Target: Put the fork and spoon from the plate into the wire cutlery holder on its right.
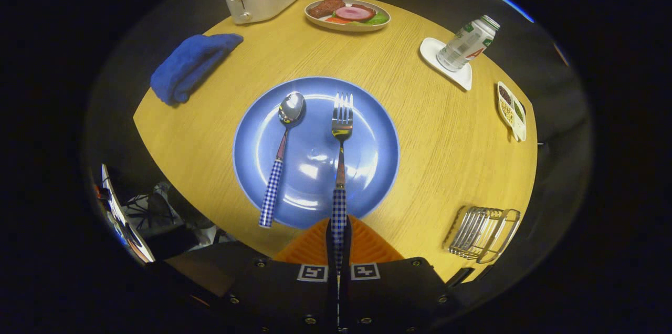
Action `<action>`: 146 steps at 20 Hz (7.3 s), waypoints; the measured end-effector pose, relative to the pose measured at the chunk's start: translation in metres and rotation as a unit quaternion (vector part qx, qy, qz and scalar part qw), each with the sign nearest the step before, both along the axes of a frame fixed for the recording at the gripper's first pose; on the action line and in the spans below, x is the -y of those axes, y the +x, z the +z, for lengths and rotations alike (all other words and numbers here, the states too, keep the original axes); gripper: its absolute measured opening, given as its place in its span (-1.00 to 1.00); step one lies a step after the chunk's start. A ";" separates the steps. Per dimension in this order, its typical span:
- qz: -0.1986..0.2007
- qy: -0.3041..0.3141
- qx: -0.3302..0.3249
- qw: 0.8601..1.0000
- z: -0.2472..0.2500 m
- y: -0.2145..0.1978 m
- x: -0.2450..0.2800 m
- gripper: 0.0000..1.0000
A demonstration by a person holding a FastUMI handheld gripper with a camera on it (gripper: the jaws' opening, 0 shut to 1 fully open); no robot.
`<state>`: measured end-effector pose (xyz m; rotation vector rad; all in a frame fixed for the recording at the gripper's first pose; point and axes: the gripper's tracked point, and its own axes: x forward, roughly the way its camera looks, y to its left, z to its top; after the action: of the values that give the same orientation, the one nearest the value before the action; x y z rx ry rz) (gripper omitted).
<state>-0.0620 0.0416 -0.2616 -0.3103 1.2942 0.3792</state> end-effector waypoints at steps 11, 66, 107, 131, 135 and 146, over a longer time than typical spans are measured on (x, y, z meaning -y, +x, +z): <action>-0.062 -0.052 -0.020 0.996 0.048 -0.044 0.123 -0.97; -0.028 -0.160 -0.093 0.982 0.046 -0.004 0.222 0.92; -0.069 0.032 0.077 0.994 0.017 0.002 -0.062 0.93; -0.068 0.022 -0.006 0.997 -0.049 0.030 -0.075 0.93; -0.062 0.026 -0.019 0.998 -0.054 0.028 -0.080 0.17; -0.030 0.031 -0.043 0.998 -0.082 0.023 -0.076 -0.91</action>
<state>-0.0386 0.1179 -0.3438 -0.2046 1.3699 0.3837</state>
